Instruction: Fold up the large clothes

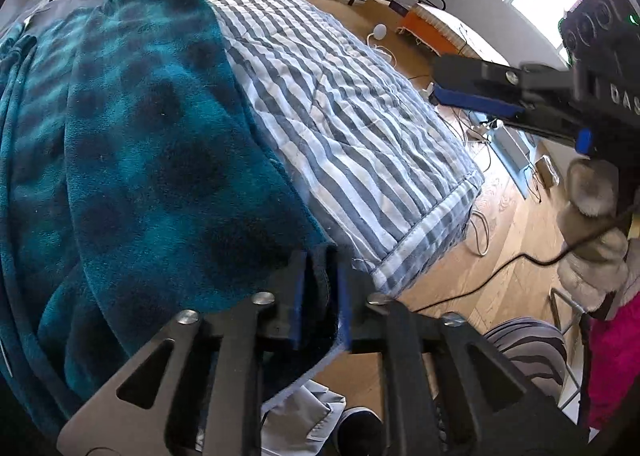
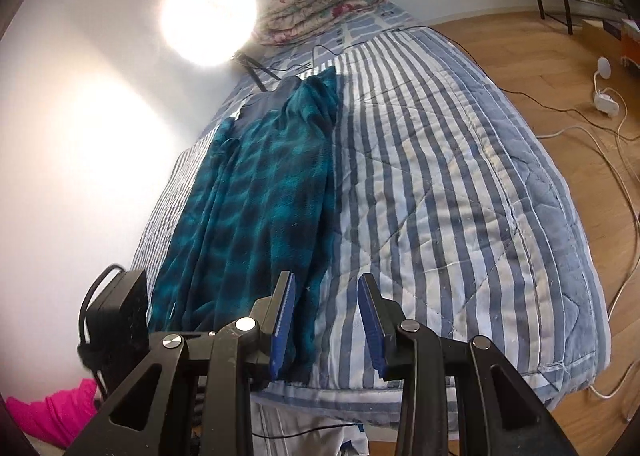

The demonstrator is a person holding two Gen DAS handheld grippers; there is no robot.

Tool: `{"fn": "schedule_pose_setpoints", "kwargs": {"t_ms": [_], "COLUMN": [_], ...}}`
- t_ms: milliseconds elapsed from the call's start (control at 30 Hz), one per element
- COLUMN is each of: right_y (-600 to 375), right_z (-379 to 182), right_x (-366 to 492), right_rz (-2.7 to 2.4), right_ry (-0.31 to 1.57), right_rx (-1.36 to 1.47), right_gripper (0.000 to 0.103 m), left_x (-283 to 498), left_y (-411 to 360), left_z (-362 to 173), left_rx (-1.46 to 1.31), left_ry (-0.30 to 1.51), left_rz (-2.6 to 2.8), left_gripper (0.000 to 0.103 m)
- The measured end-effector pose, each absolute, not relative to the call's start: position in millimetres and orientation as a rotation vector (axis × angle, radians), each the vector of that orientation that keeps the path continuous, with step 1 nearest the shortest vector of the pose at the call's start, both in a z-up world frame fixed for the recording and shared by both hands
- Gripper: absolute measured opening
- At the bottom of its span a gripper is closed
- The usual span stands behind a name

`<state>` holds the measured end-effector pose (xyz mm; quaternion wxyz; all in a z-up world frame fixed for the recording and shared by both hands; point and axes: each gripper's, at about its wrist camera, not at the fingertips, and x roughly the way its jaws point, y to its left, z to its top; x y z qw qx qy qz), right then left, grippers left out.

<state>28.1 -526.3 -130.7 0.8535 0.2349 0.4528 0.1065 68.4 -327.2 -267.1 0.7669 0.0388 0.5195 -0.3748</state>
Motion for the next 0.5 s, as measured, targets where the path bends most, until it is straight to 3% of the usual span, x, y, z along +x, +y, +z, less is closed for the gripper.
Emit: {"fn": "schedule_pose_setpoints", "kwargs": {"t_ms": [67, 233, 267, 300, 400, 500], "right_y": [-529.3, -536.8, -538.7, -540.2, -543.7, -542.4], "right_z": [-132.3, -132.3, -131.9, -131.7, -133.0, -134.9], "right_x": [27.7, 24.4, 23.7, 23.6, 27.0, 35.2], "right_rz": [0.218, 0.209, 0.21, 0.211, 0.215, 0.22], "right_ry": [0.956, 0.955, 0.952, 0.949, 0.944, 0.947], "right_rx": [0.5, 0.508, 0.513, 0.518, 0.544, 0.556], "right_gripper": [0.035, 0.035, 0.035, 0.035, 0.035, 0.035], "left_x": [64.0, 52.4, 52.0, 52.6, 60.4, 68.4], "left_y": [-337.7, -362.8, -362.8, -361.2, -349.9, -338.5], "left_z": [-270.8, -287.8, -288.5, -288.8, -289.0, -284.5], "left_rx": [0.136, 0.334, 0.334, 0.33, 0.287, 0.224], "left_ry": [1.133, 1.086, 1.074, 1.063, 1.067, 1.087], "left_rz": [-0.802, -0.729, -0.729, -0.726, -0.752, -0.787], "left_gripper": [0.053, 0.055, 0.053, 0.043, 0.025, 0.012]}}
